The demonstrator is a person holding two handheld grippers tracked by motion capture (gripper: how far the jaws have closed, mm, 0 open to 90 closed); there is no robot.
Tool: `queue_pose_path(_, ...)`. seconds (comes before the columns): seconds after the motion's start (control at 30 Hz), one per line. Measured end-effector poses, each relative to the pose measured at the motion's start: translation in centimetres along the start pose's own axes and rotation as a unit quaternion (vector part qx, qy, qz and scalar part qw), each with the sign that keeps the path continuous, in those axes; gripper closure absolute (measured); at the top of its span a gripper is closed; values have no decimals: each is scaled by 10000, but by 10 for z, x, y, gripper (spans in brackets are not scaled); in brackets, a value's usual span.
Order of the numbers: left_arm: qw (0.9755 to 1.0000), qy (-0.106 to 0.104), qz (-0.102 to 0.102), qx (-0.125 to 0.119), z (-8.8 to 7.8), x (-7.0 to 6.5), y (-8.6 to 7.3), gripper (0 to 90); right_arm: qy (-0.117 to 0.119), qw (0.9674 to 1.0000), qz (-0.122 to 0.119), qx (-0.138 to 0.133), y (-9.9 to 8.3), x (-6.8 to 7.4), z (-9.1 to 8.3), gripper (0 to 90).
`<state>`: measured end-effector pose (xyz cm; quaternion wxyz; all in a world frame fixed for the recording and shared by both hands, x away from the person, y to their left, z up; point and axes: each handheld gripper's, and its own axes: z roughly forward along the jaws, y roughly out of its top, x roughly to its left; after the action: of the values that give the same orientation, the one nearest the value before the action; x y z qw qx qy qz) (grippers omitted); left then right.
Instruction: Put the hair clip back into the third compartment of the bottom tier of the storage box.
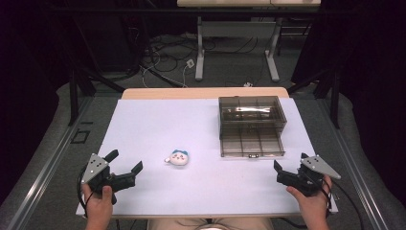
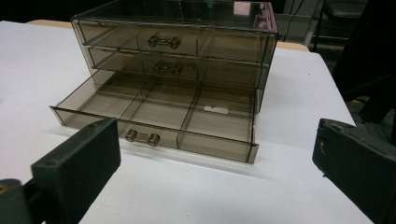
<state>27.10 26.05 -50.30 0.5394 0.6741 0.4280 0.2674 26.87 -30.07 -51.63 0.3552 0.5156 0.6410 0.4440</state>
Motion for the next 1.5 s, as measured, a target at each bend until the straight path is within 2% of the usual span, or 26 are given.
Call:
queue_pose_path(0.1, 10000, 5, -8, -12, 1, 0, 0, 4, 17, 10000, -19, 63, 0, 1, 0, 9)
queue_pose_path(0.13, 10000, 15, 16, 6, 1, 0, 0, 4, 32, 9998, -78, 173, 0, 1, -2, 10)
queue_pose_path(0.17, 10000, 15, 16, 6, 1, 0, 0, 4, -53, 9999, -55, -119, -2, 3, 3, 11)
queue_pose_path(0.23, 10000, 7, 19, 16, 1, 0, -1, 4, -8, 9998, -130, 152, 0, 3, -2, 15)
queue_pose_path(0.27, 10000, 8, 21, 14, 1, 0, -1, 4, 3, 9998, -152, 147, 0, 3, -1, 15)
queue_pose_path(0.33, 10000, 6, 8, 19, 1, 1, -1, 4, -58, 9998, -151, -77, -1, 5, 3, 15)
queue_pose_path(0.37, 10000, 22, 22, 15, 1, 1, -1, 4, -13, 9999, -166, 11, 0, 6, 2, 15)
queue_pose_path(0.63, 10000, 21, 19, -5, 0, 0, -2, 4, 29, 9996, -279, 88, 1, 11, 4, 20)
queue_pose_path(0.77, 10000, 32, 29, 43, -2, -1, -2, 4, 114, 9995, -294, 85, 3, 15, 7, 37)
queue_pose_path(1.07, 10000, 54, -38, 44, -3, 1, -3, 4, 327, 9977, -560, 184, 13, 33, 14, 37)
queue_pose_path(1.1, 10000, 53, -38, 40, -3, 1, -3, 4, 387, 9974, -595, 128, 13, 34, 16, 37)
queue_pose_path(1.27, 9999, 72, 24, 84, -3, 2, -3, 4, 510, 9971, -536, 162, 17, 38, 18, 40)
queue_pose_path(1.5, 9999, 70, -8, 91, -3, 2, -4, 4, 644, 9961, -572, 169, 22, 44, 21, 56)
